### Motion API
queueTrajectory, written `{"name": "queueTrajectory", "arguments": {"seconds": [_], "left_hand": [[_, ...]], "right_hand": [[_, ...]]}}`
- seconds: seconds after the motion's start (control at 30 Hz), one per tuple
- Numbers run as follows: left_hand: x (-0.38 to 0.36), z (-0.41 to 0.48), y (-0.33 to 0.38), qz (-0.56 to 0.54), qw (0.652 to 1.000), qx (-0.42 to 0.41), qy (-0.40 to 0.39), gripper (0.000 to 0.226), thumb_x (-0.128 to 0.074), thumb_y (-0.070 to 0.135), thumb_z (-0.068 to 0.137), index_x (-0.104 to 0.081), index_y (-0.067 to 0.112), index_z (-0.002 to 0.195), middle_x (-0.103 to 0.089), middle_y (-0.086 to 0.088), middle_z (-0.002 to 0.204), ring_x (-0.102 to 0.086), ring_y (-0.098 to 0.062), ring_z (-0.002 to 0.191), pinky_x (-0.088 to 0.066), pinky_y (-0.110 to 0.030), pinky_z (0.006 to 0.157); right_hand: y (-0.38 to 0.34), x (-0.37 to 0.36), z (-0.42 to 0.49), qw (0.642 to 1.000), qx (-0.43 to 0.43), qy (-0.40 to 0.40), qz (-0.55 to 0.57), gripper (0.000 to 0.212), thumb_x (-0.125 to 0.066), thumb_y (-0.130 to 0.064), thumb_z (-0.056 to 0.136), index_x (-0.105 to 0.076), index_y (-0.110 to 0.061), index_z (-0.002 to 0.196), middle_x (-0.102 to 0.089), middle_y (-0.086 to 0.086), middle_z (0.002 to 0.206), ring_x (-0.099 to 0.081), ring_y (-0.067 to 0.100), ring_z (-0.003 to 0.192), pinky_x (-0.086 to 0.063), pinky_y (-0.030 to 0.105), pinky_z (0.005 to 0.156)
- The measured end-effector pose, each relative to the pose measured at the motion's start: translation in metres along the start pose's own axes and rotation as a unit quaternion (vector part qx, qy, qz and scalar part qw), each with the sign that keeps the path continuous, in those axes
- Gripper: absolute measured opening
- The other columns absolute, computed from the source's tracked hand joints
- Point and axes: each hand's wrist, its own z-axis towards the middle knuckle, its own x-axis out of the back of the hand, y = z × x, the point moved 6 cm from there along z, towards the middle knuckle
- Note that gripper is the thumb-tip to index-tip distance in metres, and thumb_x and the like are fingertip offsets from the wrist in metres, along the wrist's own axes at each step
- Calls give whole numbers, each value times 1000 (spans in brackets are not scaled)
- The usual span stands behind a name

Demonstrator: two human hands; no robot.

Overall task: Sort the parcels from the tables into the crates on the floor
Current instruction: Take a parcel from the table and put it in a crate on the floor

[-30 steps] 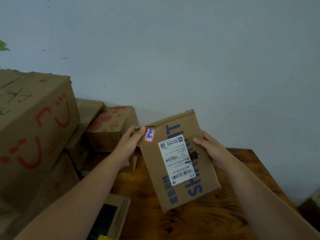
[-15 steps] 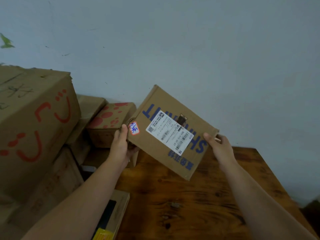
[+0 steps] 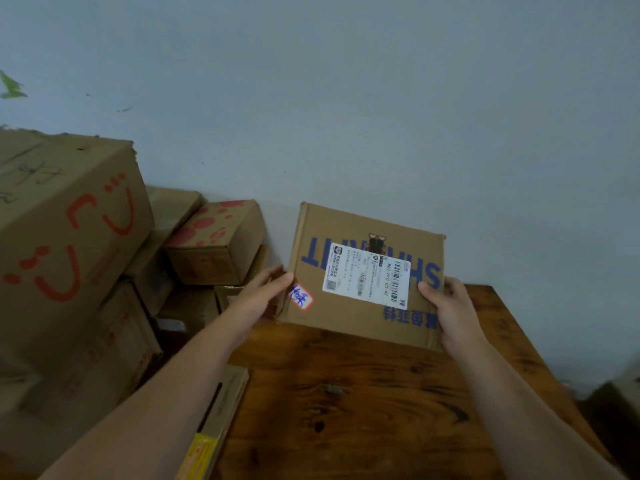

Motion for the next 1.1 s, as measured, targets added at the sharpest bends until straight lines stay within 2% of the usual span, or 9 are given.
{"name": "queueTrajectory", "arguments": {"seconds": [0.13, 0.23, 0.33, 0.47, 0.67, 0.8, 0.87, 1.03, 1.1], "left_hand": [[-9, -21, 1, 60, 997, 3, -55, 38, -53, 54, 86, -55, 30, 116, -67, -2, 105, -60, -20, 96, -48, -30, 73], [-8, -38, -4, 67, 995, -13, -80, 25, -59, 48, 85, -60, 30, 103, -69, -5, 102, -62, -25, 99, -49, -34, 79], [-8, -60, -17, 59, 991, -18, -116, 19, -60, 41, 87, -61, 27, 100, -69, -7, 101, -64, -24, 94, -51, -34, 78], [-18, -91, -32, 57, 984, -28, -165, 13, -55, 41, 90, -61, 31, 96, -67, 0, 95, -62, -15, 87, -49, -29, 67], [-52, -123, -43, 76, 970, -31, -229, 14, -54, 44, 90, -61, 35, 98, -67, 3, 100, -61, -17, 97, -50, -37, 83], [-77, -136, -50, 82, 965, -25, -248, 16, -55, 45, 88, -60, 36, 100, -68, 4, 102, -62, -18, 99, -49, -41, 88], [-96, -144, -50, 82, 963, -29, -254, 14, -58, 42, 88, -60, 34, 100, -69, 4, 99, -63, -18, 96, -49, -42, 89], [-181, -171, -45, 50, 963, -33, -264, 14, -60, 31, 89, -59, 21, 99, -69, 0, 91, -63, -16, 86, -48, -32, 77], [-220, -185, -46, 49, 959, -31, -276, 15, -59, 30, 89, -57, 19, 100, -67, -2, 90, -63, -16, 82, -48, -31, 73]], "right_hand": [[-12, 16, -41, 999, 29, -39, -1, 26, -63, -6, 87, -55, -19, 108, -68, 7, 108, -69, 23, 90, -57, 38, 65], [-6, 26, -74, 997, 38, -60, -13, 45, -64, -3, 85, -52, -24, 123, -68, 6, 114, -68, 23, 98, -56, 41, 76], [9, 37, -114, 996, 43, -71, -29, 53, -63, -3, 85, -51, -38, 123, -70, -1, 113, -67, 21, 102, -54, 42, 83], [28, 62, -165, 998, 49, 4, -26, 57, -67, -5, 82, -47, -26, 131, -69, 0, 110, -67, 19, 98, -54, 35, 76], [42, 114, -222, 996, 23, 78, 38, 72, -82, -23, 56, -49, -16, 119, -66, 11, 113, -67, 30, 98, -53, 48, 85], [46, 144, -241, 993, 42, 98, 48, 40, -70, -9, 78, -53, -20, 112, -71, 6, 103, -71, 20, 86, -57, 34, 69], [48, 163, -248, 991, 43, 105, 66, 37, -65, -7, 82, -53, -23, 112, -73, 0, 94, -72, 17, 81, -58, 31, 64], [55, 235, -275, 988, 53, 106, 99, 82, -89, -34, 49, -55, -23, 123, -71, 7, 110, -69, 27, 98, -58, 42, 80], [57, 271, -285, 987, 61, 114, 94, 71, -84, -29, 58, -55, -23, 122, -72, 7, 109, -69, 26, 97, -59, 43, 80]]}}
